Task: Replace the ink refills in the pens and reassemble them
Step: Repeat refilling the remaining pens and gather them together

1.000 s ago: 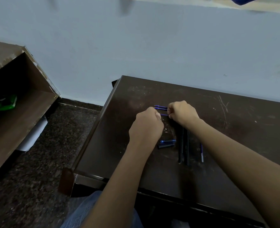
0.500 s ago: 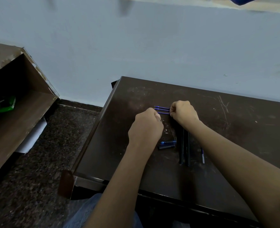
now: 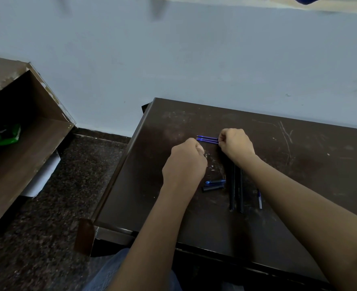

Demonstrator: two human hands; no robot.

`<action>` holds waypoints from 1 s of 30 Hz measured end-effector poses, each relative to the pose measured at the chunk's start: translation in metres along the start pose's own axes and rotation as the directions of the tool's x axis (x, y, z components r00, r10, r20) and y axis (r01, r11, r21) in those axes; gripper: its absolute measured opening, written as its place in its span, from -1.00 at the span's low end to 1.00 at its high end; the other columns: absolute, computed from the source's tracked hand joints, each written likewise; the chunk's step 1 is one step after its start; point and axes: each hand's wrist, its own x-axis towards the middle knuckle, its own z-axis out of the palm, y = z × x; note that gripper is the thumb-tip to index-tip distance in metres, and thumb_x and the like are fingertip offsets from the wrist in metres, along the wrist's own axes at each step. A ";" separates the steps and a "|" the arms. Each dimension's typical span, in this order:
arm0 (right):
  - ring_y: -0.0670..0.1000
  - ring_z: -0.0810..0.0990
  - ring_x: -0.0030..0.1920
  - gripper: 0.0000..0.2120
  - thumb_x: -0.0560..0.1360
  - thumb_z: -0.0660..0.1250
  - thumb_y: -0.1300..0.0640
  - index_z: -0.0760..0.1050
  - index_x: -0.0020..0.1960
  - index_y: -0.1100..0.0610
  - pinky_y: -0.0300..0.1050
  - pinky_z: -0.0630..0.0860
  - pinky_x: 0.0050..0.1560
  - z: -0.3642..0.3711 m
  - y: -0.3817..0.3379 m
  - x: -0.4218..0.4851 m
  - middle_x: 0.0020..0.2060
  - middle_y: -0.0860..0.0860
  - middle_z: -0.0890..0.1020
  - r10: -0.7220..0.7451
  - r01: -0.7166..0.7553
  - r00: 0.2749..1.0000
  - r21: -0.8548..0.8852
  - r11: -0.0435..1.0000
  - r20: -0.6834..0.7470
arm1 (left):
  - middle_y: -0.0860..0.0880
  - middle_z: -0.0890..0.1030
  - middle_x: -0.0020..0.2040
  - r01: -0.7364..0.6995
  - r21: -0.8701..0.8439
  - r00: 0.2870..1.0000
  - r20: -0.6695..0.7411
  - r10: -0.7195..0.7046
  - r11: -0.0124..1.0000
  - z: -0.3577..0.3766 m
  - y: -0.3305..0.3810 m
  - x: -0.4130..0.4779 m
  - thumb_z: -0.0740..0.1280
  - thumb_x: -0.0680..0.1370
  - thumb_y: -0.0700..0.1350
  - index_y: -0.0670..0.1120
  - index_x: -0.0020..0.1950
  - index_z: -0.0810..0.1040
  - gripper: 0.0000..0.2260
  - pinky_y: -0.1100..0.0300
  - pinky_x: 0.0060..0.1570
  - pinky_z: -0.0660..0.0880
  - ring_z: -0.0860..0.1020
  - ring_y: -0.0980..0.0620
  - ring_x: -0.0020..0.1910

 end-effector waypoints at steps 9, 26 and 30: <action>0.16 0.48 0.12 -0.83 0.52 0.27 0.23 0.53 0.10 0.16 -0.01 0.45 -0.06 0.002 0.001 0.001 0.06 0.13 0.54 -0.047 0.045 0.997 -0.048 0.998 -0.054 | -0.09 0.62 0.03 0.002 0.006 1.000 0.004 -0.002 1.000 -0.001 -0.001 0.000 0.12 0.61 -0.13 -0.09 0.11 0.52 -0.79 -0.01 0.05 0.55 0.60 -0.02 -0.01; 0.16 0.49 0.15 -0.78 0.56 0.22 0.21 0.57 0.14 0.14 0.01 0.48 0.02 0.005 0.000 0.006 0.10 0.12 0.56 -0.018 0.016 0.999 -0.046 0.999 -0.031 | -0.10 0.61 0.06 0.011 0.016 1.000 0.022 -0.011 1.000 -0.001 0.000 0.001 0.11 0.62 -0.12 -0.10 0.14 0.51 -0.78 -0.02 0.07 0.56 0.61 -0.02 0.01; 0.17 0.49 0.15 -0.78 0.56 0.21 0.21 0.57 0.13 0.15 0.00 0.47 0.01 0.004 0.000 0.007 0.10 0.14 0.56 -0.026 0.024 0.999 -0.063 0.998 -0.029 | -0.10 0.62 0.04 0.005 0.016 1.000 0.013 -0.006 1.000 -0.001 0.000 0.000 0.10 0.62 -0.13 -0.10 0.12 0.52 -0.78 -0.02 0.07 0.55 0.61 -0.03 0.00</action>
